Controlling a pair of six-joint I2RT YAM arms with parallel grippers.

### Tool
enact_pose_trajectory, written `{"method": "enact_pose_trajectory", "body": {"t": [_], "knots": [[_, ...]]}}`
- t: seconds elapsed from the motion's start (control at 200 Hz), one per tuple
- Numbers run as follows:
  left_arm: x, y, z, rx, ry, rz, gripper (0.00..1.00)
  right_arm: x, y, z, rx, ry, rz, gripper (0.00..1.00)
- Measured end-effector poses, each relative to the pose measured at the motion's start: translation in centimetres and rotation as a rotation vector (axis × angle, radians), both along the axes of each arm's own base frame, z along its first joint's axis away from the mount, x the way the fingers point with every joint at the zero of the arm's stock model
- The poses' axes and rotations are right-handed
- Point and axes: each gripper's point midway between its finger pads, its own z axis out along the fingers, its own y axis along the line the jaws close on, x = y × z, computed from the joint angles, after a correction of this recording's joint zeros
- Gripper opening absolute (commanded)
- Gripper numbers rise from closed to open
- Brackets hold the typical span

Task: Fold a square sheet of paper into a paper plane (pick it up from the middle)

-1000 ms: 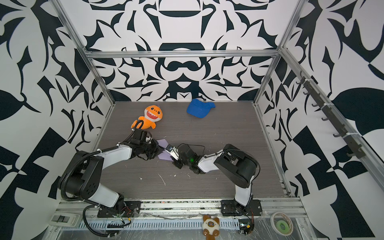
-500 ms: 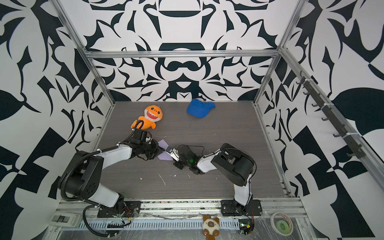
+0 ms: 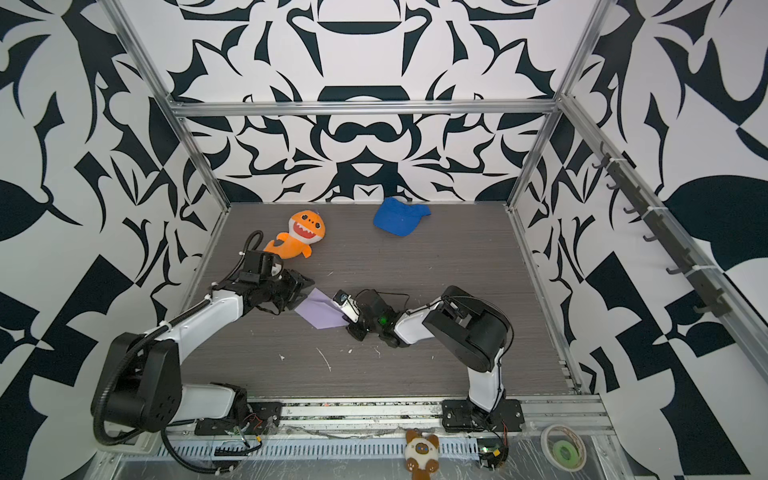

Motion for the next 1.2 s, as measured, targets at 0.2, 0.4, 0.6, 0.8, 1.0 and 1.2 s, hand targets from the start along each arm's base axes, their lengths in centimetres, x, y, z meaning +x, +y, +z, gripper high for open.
{"method": "enact_pose_trajectory", "body": {"t": [0.2,0.4,0.6,0.8,1.0,1.2], "knots": [[-1.1,0.8,0.4,0.013,-0.046,0.025,0.51,0.3,1.3,1.4,0.074,0.141,-0.017,0.02],[-3.3,1.6,-2.2,0.008,-0.010,0.061,0.41,0.4,2.7,2.0,0.122,0.266,-0.037,0.01],[-3.5,1.3,-3.8,-0.002,0.023,0.066,0.25,0.0,3.5,0.3,0.115,0.399,-0.060,0.01],[-3.7,0.5,-6.1,0.016,0.081,0.042,0.18,-0.2,3.9,0.2,0.123,0.483,-0.078,0.01],[-3.9,0.2,-7.7,0.032,0.114,0.023,0.15,0.2,4.4,0.6,0.159,0.558,-0.104,0.01],[-3.9,0.0,-8.5,0.041,0.122,0.005,0.12,0.2,4.6,0.9,0.179,0.628,-0.114,0.01]]}}
